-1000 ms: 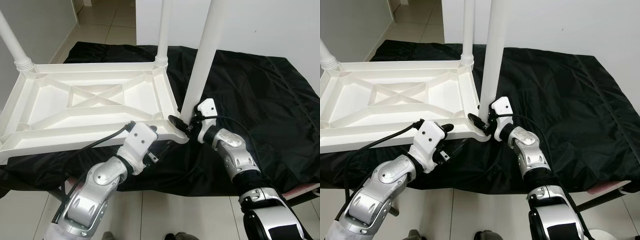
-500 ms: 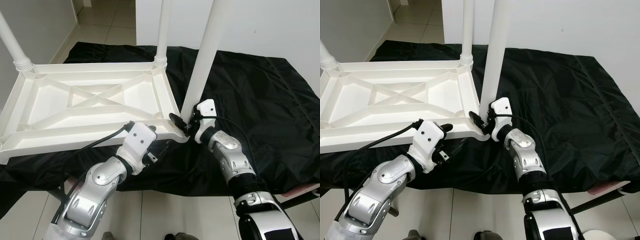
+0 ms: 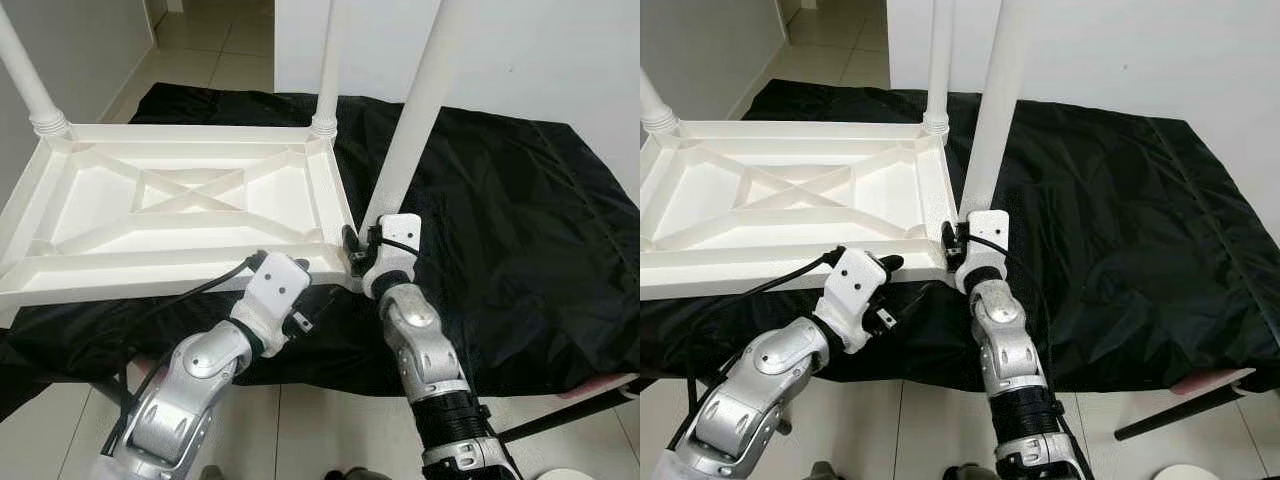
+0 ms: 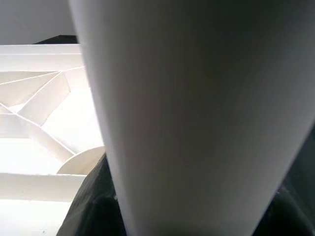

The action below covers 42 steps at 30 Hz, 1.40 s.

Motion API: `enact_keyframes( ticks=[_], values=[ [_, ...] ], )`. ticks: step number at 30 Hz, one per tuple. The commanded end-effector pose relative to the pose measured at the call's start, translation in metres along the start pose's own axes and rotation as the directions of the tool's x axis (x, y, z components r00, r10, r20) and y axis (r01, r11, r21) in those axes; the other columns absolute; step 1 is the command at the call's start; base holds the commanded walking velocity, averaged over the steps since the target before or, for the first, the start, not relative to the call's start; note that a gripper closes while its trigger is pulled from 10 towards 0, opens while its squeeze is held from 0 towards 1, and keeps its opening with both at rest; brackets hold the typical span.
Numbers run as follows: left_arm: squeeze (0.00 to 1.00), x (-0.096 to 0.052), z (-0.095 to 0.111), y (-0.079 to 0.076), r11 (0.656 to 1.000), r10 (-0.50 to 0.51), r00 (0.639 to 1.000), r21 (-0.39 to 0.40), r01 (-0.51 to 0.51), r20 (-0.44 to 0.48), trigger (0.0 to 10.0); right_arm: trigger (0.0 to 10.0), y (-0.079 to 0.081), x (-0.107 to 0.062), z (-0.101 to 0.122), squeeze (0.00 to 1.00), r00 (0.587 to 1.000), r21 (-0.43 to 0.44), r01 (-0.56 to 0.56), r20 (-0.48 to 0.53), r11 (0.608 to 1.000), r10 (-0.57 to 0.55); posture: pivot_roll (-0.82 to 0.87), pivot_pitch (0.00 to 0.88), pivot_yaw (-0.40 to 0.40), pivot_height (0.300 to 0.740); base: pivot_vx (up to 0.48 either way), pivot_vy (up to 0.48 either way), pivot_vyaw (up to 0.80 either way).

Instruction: Building children table

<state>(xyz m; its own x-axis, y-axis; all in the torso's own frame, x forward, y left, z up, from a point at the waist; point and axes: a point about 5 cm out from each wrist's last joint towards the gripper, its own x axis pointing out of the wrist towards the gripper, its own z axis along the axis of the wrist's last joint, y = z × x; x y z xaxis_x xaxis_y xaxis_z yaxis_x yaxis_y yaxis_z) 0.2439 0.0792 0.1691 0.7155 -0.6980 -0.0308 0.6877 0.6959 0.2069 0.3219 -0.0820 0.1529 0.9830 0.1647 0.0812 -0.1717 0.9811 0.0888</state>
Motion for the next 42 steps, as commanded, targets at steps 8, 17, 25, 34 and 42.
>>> enact_keyframes(
  ticks=[8,17,25,34,42],
  values=[
    [0.0,0.003,0.0,0.0,1.0,-0.005,1.0,0.02,0.005,0.001,10.0,10.0,-0.001,-0.01,-0.002,1.0,1.0,0.006,0.013,-0.028,1.0,-0.013,0.0,0.058,-0.065,0.74,0.0,0.0,0.0],
    [0.0,0.002,0.0,-0.001,1.0,0.002,1.0,0.017,-0.002,0.003,10.0,10.0,-0.007,-0.012,0.007,1.0,0.999,0.008,-0.032,0.022,0.999,0.032,0.0,0.065,-0.071,0.74,0.0,0.0,0.0],
    [0.0,0.001,-0.001,0.0,1.0,0.004,1.0,0.022,-0.004,0.0,10.0,10.0,-0.021,-0.005,0.005,0.0,0.965,-0.108,-0.264,-0.017,0.959,0.263,-0.01,0.072,-0.064,0.74,0.0,0.0,0.0],
    [0.0,0.004,0.001,0.001,0.999,-0.005,1.0,0.036,0.005,-0.002,10.0,10.0,-0.021,0.012,0.002,0.0,0.827,-0.184,-0.562,-0.088,0.807,0.556,-0.01,0.07,-0.053,0.74,0.0,0.0,0.0],
    [0.0,0.004,0.003,0.003,0.999,0.009,1.0,0.048,-0.009,0.001,10.0,4.6,-0.027,0.021,0.0,0.0,0.772,-0.179,-0.636,-0.146,0.751,0.619,0.01,0.072,-0.061,0.74,0.0,0.0,0.0]
  ],
)
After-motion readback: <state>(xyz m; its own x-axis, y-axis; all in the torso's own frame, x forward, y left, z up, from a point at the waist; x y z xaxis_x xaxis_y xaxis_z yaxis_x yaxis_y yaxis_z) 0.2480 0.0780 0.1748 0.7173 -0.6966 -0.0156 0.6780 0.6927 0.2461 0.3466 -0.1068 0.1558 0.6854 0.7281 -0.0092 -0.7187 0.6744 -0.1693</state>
